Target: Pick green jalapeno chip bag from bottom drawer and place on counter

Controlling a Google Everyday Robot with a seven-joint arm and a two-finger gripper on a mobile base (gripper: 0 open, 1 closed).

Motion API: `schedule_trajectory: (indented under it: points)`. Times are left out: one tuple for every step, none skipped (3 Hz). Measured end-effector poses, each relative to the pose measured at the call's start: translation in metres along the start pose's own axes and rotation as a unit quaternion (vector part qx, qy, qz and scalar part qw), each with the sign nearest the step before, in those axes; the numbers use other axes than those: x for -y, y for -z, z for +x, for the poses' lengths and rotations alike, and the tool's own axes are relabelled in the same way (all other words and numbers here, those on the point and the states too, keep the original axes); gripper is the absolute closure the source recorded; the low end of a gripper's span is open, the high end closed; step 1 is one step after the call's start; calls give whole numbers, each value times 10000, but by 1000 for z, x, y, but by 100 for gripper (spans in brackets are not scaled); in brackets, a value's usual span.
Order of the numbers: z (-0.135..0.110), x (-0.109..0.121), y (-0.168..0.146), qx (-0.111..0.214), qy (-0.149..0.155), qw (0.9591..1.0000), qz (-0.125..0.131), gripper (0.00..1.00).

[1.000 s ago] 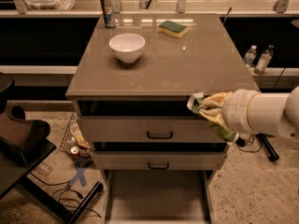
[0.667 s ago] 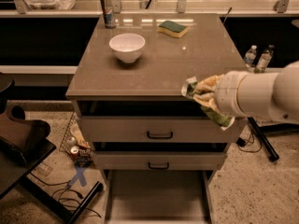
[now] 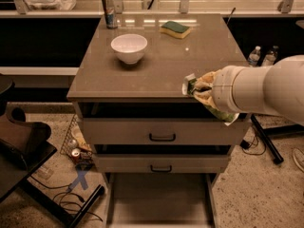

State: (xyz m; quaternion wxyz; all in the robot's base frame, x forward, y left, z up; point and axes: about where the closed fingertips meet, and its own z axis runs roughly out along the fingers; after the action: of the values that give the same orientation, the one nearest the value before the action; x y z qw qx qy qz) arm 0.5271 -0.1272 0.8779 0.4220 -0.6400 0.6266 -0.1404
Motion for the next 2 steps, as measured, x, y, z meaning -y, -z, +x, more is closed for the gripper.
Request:
schedule_trajectory:
  points:
    - [-1, 3, -1, 5, 25, 10000, 25, 100]
    - [1, 37, -12, 160, 239, 9993, 224, 100]
